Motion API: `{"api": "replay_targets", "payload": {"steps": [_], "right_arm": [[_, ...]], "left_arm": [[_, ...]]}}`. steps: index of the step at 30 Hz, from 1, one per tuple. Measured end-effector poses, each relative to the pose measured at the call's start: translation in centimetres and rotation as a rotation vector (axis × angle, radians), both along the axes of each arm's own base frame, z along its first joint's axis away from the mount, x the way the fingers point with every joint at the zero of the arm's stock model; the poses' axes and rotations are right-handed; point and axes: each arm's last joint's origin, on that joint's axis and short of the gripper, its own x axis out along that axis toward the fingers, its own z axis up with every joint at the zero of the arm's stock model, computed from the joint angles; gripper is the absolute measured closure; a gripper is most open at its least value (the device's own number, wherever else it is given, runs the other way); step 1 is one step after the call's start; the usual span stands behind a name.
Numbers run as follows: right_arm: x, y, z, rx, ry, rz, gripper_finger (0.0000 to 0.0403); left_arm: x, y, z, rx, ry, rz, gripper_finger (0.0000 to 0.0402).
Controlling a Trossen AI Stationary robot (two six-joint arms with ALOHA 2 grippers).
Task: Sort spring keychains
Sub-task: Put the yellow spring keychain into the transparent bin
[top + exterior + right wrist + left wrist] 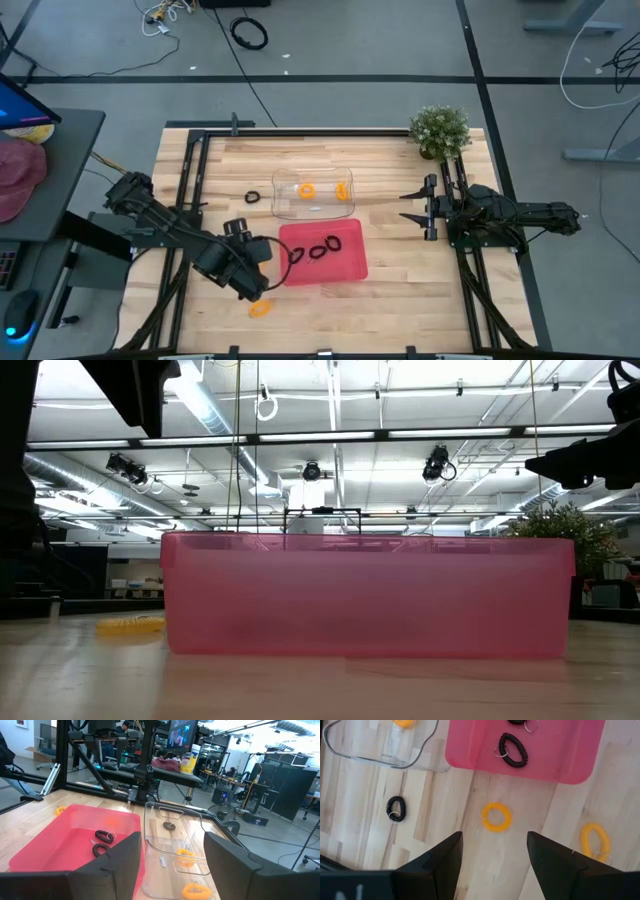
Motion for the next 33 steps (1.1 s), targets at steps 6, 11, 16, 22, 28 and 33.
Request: {"api": "replay_targets", "payload": {"steps": [6,11,16,22,28,33], "right_arm": [[0.0,0.0,0.0,0.000,0.000,0.000,0.0181],[0.0,0.0,0.0,0.000,0.000,0.001,0.0181],[0.0,0.0,0.0,0.000,0.000,0.001,0.0181],[0.0,0.0,0.0,0.000,0.000,0.000,0.0181],[0.0,0.0,0.0,0.000,0.000,0.000,0.0181],[0.0,0.0,0.0,0.000,0.000,0.001,0.0181]], "left_arm": [[0.1,-0.8,-0.8,0.009,0.034,-0.014,0.0177],[0.3,-1.5,-1.7,0.016,0.067,-0.028,0.0177],[0.5,-1.8,-2.2,-0.003,0.094,-0.013,0.0177],[0.4,-2.1,-2.4,-0.015,0.110,-0.020,0.0177],[-0.4,-3.2,-2.4,-0.018,0.109,-0.053,0.0177],[-0.7,-3.8,-2.7,-0.014,0.113,-0.056,0.0177]]}}
